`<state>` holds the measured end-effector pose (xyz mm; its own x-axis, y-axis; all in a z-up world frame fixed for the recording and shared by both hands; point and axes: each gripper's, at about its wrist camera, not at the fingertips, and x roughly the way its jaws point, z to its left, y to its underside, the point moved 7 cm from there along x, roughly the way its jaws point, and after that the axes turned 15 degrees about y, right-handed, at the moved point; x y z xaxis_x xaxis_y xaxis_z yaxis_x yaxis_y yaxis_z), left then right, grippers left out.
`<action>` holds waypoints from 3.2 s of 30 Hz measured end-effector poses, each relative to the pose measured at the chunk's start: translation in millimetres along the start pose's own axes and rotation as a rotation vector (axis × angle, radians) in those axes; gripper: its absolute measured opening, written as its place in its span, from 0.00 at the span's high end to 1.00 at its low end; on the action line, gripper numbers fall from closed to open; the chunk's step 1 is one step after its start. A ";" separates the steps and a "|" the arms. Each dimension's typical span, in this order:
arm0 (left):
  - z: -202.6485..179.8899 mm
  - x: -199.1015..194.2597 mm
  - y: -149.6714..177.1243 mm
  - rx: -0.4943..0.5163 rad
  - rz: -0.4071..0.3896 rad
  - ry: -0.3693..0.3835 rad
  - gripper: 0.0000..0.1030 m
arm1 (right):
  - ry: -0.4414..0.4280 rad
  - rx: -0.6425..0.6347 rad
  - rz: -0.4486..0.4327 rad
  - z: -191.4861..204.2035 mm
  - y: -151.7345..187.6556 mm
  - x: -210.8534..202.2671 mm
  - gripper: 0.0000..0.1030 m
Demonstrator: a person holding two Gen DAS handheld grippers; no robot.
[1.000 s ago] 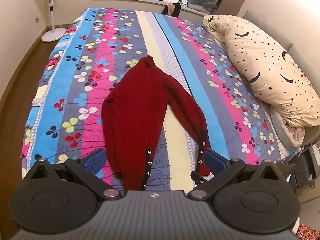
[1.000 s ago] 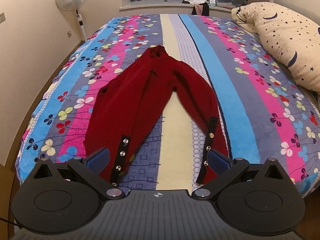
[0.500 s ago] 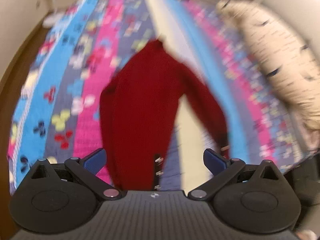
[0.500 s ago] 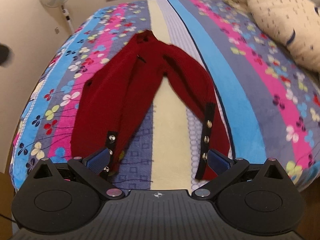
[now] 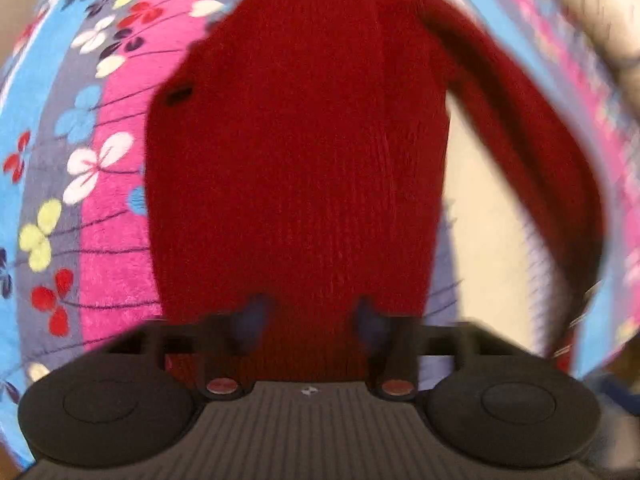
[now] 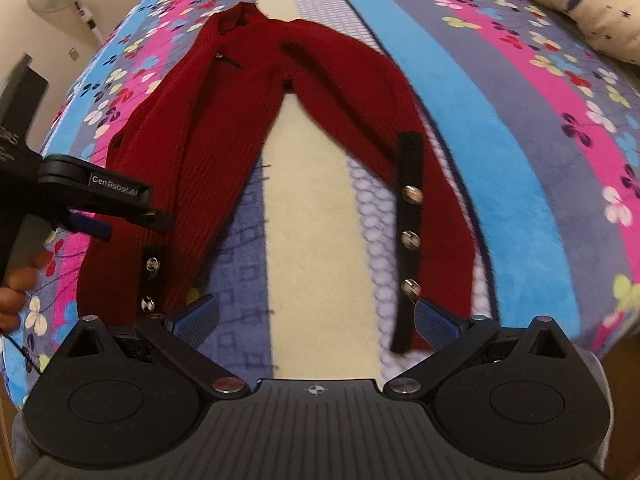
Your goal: Fold small clothes
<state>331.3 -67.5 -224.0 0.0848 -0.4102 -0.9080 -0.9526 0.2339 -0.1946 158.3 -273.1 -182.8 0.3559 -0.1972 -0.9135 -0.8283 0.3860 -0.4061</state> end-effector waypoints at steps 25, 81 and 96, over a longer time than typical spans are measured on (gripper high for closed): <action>145.1 -70.2 6.2 -0.303 -0.244 -0.084 0.15 | -0.223 0.213 0.086 53.0 -74.1 103.0 1.00; 78.3 -142.6 171.9 -0.334 -0.322 -0.152 0.88 | -0.199 0.155 0.066 -79.2 -1.7 11.0 0.86; 108.7 -76.3 221.8 -0.398 -0.232 -0.093 0.00 | -0.088 0.311 0.270 -104.9 54.7 101.5 0.64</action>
<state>145.3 111.5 -238.3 0.3169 -0.3263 -0.8905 -0.9419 -0.2183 -0.2552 103.7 -366.5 -295.0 0.1905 0.0213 -0.9814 -0.7315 0.6698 -0.1275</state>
